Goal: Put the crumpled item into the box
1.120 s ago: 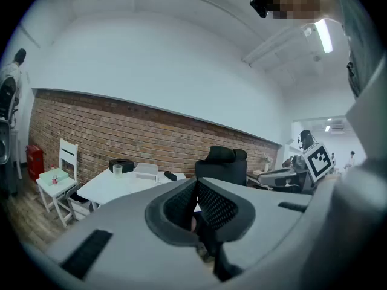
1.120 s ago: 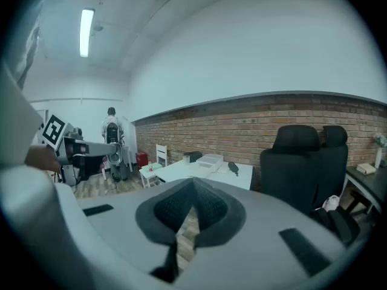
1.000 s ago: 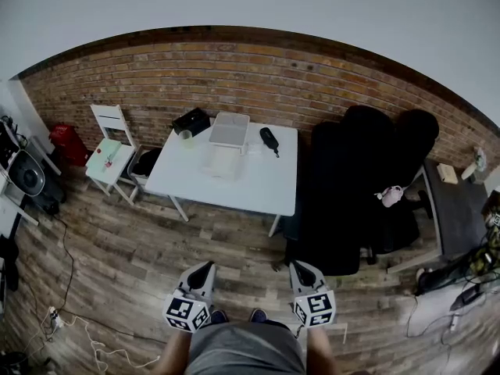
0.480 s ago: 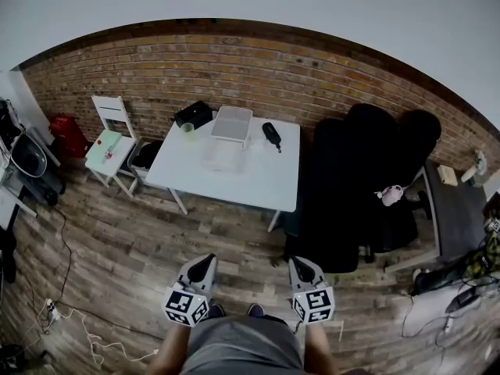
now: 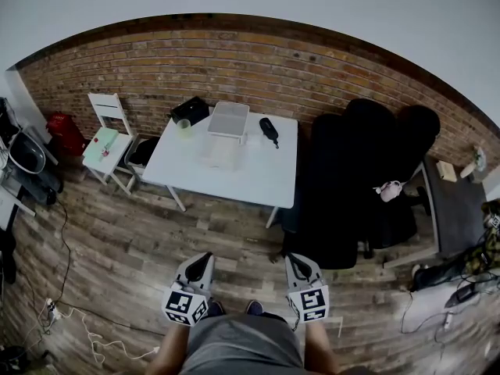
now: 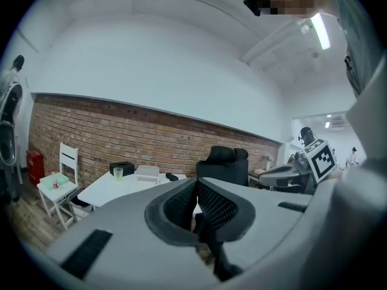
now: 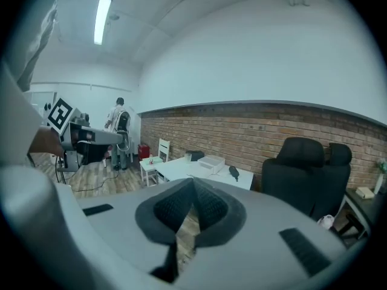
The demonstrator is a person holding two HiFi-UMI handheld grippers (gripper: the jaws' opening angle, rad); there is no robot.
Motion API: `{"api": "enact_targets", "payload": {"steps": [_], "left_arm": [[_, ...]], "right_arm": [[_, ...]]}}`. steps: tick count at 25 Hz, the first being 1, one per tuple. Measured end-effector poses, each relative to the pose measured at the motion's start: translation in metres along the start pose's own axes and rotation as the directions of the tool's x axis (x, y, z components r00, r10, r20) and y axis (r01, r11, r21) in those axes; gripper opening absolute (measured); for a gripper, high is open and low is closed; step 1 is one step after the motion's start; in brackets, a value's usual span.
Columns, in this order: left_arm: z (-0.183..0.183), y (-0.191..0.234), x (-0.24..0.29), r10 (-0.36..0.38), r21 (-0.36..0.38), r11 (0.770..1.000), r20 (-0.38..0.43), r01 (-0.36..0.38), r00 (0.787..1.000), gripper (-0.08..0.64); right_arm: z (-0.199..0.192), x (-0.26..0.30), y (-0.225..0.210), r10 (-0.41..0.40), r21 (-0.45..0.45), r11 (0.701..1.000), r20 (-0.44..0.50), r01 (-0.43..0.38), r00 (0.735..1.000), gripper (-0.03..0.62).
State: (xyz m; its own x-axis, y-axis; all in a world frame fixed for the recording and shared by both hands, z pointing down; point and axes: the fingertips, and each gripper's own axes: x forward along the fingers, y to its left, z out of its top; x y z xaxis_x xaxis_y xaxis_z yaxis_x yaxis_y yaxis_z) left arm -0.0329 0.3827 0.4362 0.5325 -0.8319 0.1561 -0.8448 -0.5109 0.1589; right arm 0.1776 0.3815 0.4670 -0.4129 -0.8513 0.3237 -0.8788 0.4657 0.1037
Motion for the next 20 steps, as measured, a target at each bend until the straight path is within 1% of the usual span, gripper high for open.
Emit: {"api": "enact_targets", "payload": {"steps": [3, 5, 6, 7, 8, 10, 13, 15, 18, 20], "left_arm": [[0.001, -0.003, 0.001, -0.007, 0.009, 1.0, 0.01, 0.007, 1.0, 0.006], [0.003, -0.005, 0.001, -0.006, 0.01, 1.0, 0.022, 0.006, 1.0, 0.008], [0.003, -0.006, 0.002, -0.008, 0.013, 1.0, 0.023, 0.008, 1.0, 0.029], [0.002, -0.008, 0.003, -0.012, 0.018, 1.0, 0.022, 0.012, 1.0, 0.095], [0.001, -0.01, 0.004, -0.018, 0.024, 1.0, 0.018, 0.017, 1.0, 0.126], [0.0, -0.013, 0.005, -0.024, 0.037, 0.999, 0.012, 0.023, 1.0, 0.149], [-0.002, -0.015, 0.005, -0.015, 0.046, 0.999, 0.008, 0.015, 1.0, 0.193], [-0.004, -0.017, 0.005, -0.007, 0.05, 0.999, 0.0, 0.007, 1.0, 0.215], [-0.004, -0.019, 0.003, 0.002, 0.057, 0.998, 0.003, -0.002, 1.0, 0.218], [-0.003, -0.022, 0.0, 0.007, 0.061, 0.998, 0.009, -0.007, 1.0, 0.218]], "right_arm": [[0.0, -0.003, -0.006, -0.025, 0.01, 1.0, -0.011, 0.025, 1.0, 0.003], [0.003, -0.006, -0.009, -0.028, 0.026, 0.999, 0.011, 0.027, 1.0, 0.005], [0.004, -0.006, -0.011, -0.026, 0.034, 0.999, 0.024, 0.025, 0.999, 0.005], [0.004, -0.007, -0.012, -0.023, 0.041, 0.999, 0.033, 0.022, 0.999, 0.006], [0.004, -0.008, -0.014, -0.02, 0.049, 0.999, 0.039, 0.018, 0.999, 0.027], [0.002, -0.008, -0.015, -0.009, 0.068, 0.998, 0.046, 0.006, 0.999, 0.07], [0.003, -0.009, -0.014, 0.012, 0.111, 0.994, 0.067, -0.02, 0.998, 0.186], [0.004, -0.011, -0.017, 0.012, 0.14, 0.99, 0.088, -0.025, 0.996, 0.247], [0.002, -0.014, -0.018, 0.011, 0.144, 0.989, 0.092, -0.025, 0.996, 0.286], [-0.001, -0.016, -0.018, 0.013, 0.127, 0.992, 0.08, -0.023, 0.997, 0.288]]}}
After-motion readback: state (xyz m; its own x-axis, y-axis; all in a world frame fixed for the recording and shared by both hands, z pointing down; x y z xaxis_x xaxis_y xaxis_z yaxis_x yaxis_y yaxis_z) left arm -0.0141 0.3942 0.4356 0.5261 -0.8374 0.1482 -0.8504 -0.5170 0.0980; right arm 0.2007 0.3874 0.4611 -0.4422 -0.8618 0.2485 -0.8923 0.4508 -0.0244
